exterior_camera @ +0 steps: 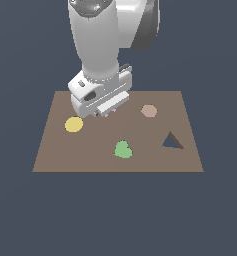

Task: Insert a designated object into the corresponding slot on a board.

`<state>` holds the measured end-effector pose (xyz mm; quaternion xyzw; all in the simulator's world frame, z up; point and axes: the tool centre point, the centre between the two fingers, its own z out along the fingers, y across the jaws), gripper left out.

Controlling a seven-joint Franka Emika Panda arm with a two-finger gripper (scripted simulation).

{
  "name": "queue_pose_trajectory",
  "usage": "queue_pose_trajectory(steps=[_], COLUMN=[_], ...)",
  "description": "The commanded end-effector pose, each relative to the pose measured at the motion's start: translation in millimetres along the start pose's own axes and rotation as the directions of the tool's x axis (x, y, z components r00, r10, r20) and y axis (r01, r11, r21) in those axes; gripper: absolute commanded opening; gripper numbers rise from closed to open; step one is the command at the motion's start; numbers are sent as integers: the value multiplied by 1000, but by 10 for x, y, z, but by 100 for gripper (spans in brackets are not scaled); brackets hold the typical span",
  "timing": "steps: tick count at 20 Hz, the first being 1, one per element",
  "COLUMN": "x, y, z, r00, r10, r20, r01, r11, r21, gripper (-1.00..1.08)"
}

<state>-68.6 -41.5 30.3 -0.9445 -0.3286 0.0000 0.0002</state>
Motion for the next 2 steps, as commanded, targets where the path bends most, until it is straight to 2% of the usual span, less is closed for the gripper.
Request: queue_pose_trajectory(steps=[1, 2], x=[0, 0], y=[0, 0], z=[0, 0], r00=[1000, 1000], r10=[0, 0], r20=[0, 0], r01=[0, 0], r11=[1000, 1000], r21=[0, 0], gripper=[100, 100])
